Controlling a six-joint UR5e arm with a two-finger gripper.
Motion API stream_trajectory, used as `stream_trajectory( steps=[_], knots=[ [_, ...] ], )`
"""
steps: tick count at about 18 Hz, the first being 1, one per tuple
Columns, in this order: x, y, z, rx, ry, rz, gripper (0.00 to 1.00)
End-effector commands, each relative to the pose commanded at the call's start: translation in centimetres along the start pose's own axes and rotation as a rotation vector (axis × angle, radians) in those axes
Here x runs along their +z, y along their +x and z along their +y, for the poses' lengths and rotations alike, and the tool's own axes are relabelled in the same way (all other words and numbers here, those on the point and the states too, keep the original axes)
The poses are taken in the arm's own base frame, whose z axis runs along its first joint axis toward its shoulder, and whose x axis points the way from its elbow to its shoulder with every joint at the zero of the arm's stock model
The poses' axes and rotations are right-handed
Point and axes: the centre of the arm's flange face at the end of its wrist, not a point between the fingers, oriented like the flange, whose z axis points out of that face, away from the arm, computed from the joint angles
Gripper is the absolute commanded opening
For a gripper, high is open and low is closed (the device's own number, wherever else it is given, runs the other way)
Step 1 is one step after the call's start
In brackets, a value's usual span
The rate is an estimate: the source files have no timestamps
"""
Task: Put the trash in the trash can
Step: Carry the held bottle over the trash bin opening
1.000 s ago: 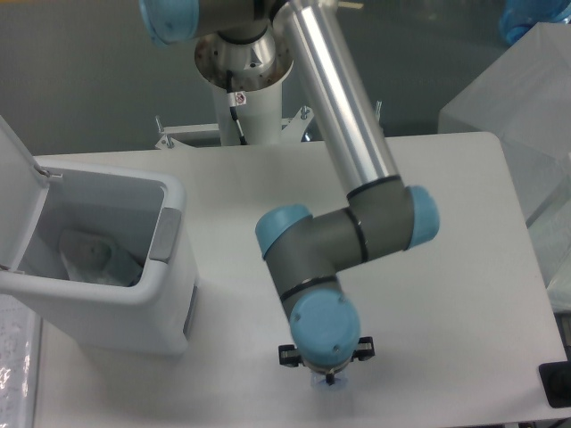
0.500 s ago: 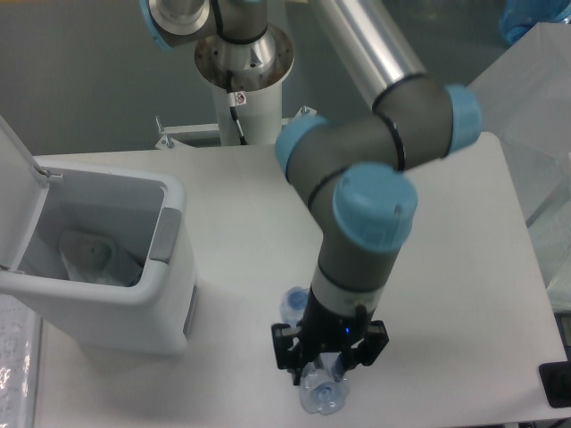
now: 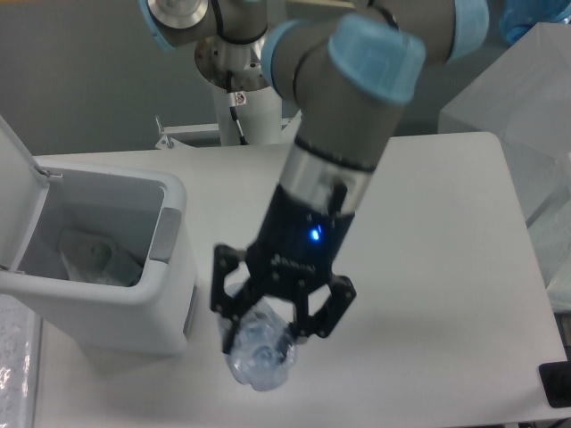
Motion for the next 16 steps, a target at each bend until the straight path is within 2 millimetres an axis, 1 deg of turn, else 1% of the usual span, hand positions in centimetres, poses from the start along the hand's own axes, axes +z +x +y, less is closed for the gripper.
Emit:
stream_trajectory(
  steps=[2,3,4,5,7,8,9,11,12,13,14,16],
  knots=[
    [0.4,1.1,0.0,0.004,0.014,0.064,0.36],
    [-0.2,2.5,0.1,0.011,0.019,0.086,0.36],
    [-1.4,4.0,0.2,0.022,0.026,0.093,0.36],
    [-2.2,5.1,0.4,0.027,0.028,0.095,0.37],
    [-1.7,7.7,1.2,0.041,0.015,0.124,0.37],
    [-1.7,8.7,1.5,0.044,0.009,0.133,0.37],
    [-1.8,9.2,2.0,0.045,0.004,0.137,0.37],
    [-2.3,11.0,2.8,0.057,-0.001,0.149,0.37],
    [-2.0,11.3,3.4,0.053,-0.012,0.155,0.37],
    [-1.9,12.2,4.2,0.053,-0.023,0.165,0.37],
    [-1.6,13.1,5.3,0.051,-0.038,0.177,0.37],
    [-1.7,14.2,7.2,0.069,-0.056,0.187,0.37]
  ],
)
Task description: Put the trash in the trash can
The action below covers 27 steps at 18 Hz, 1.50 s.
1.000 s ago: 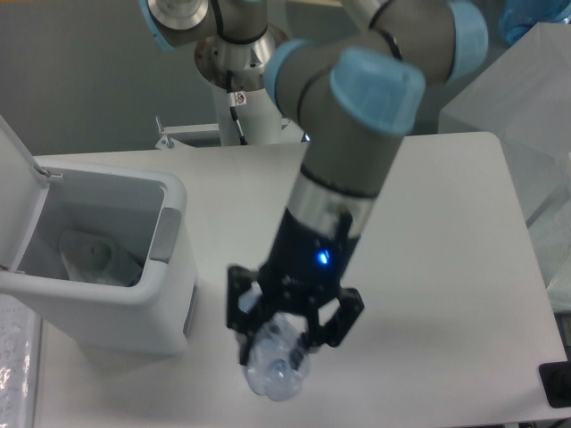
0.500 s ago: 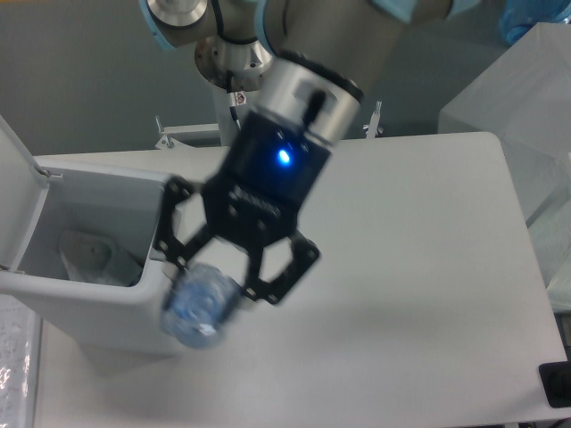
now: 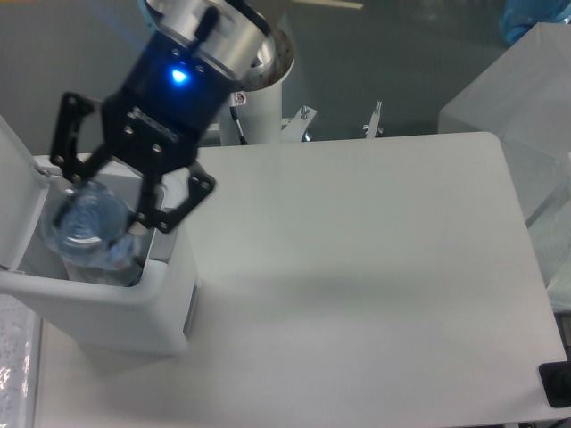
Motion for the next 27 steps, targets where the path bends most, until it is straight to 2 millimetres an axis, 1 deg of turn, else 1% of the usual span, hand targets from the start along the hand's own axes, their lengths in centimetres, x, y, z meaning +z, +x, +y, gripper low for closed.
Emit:
stream_trajectory(
  steps=[2,3,5,6,8,9,11,12,18,21,23,27],
  knots=[
    [0.3,0.2,1.9,0.011,-0.020,0.007,0.37],
    [0.7,0.0,2.8,0.013,-0.032,0.011,0.38],
    [1.6,-0.5,4.3,0.023,-0.054,0.020,0.45],
    [1.9,-0.5,4.7,0.037,-0.056,0.022,0.47],
    [2.6,-0.4,5.4,0.064,-0.046,0.025,0.61],
    [2.8,-0.4,5.7,0.073,-0.042,0.024,0.79],
    [3.2,-0.8,6.2,0.077,-0.046,0.023,0.90],
    [3.2,-0.8,6.2,0.088,-0.046,0.022,1.00],
    [3.4,-1.2,6.4,0.086,-0.049,0.019,1.00],
    [2.7,-2.0,6.3,0.078,-0.043,0.003,1.00],
    [0.6,-4.4,6.0,0.055,-0.021,-0.040,1.00],
    [-4.1,-10.7,6.5,-0.019,0.020,-0.140,1.00]
  ],
)
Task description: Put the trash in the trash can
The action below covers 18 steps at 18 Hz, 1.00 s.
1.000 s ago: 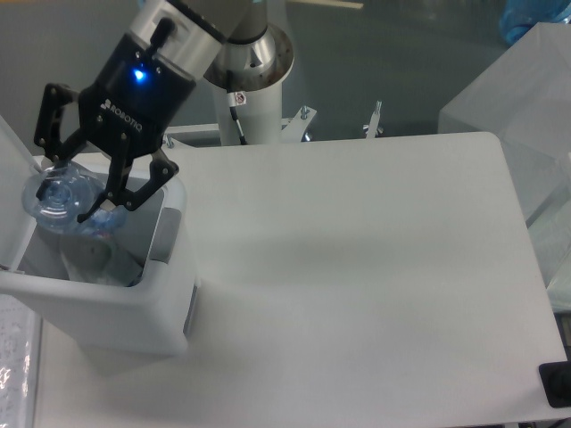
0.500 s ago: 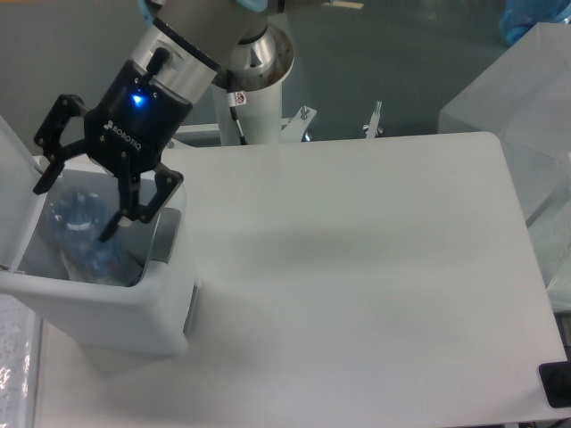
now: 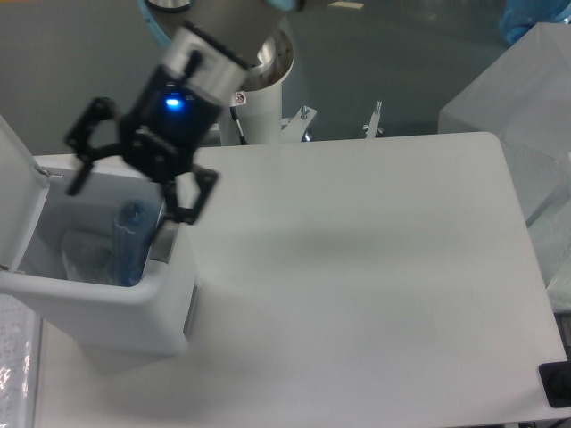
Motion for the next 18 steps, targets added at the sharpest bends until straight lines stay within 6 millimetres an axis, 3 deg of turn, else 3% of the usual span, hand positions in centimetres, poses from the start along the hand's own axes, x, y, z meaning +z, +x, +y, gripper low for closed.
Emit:
stream_trajectory(
  steps=[4,12,14,18],
  knots=[
    [-2.7,-7.4,1.3,-0.065,0.016,-0.084,1.00],
    [-1.9,-17.7,6.8,0.094,-0.173,-0.265,1.00],
    [-2.5,-19.2,7.8,0.105,-0.184,-0.272,1.00],
    [-1.5,-21.3,9.5,0.141,-0.274,-0.314,1.00]
  ],
)
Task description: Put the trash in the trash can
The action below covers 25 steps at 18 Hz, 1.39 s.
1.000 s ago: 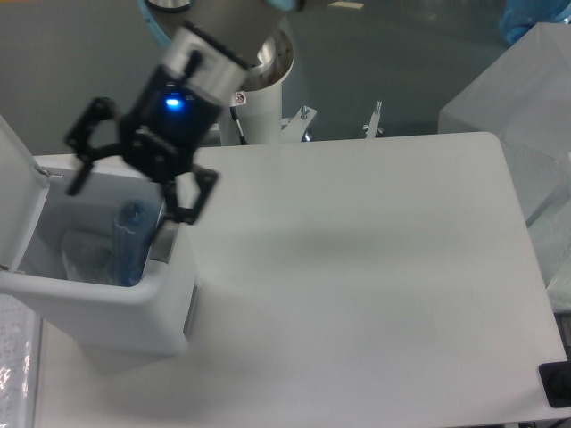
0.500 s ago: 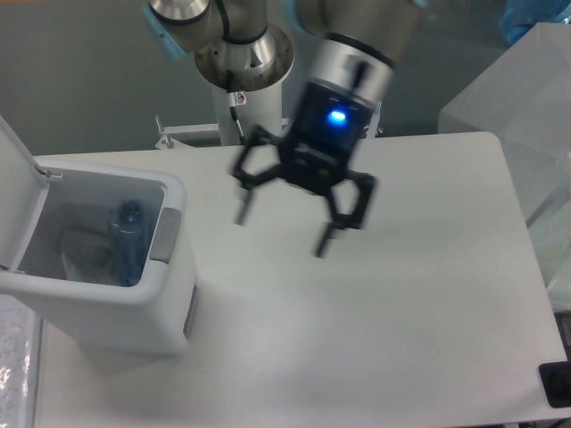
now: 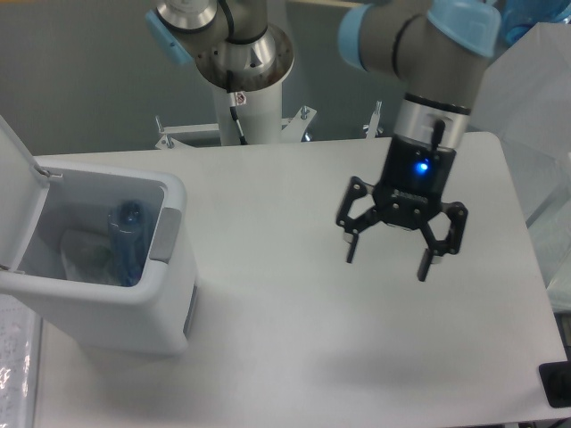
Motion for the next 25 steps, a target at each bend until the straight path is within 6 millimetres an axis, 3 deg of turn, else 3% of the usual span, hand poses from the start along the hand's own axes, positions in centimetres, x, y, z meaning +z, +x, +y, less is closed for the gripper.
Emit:
stream_trajectory(
  steps=[8,16,25],
  knots=[
    [1.8,-1.0,3.2,0.383,-0.283,-0.027,1.00],
    [3.7,-0.3,6.6,0.519,-0.435,0.024,1.00],
    [4.0,-0.5,7.2,0.533,-0.479,0.021,1.00]
  ],
)
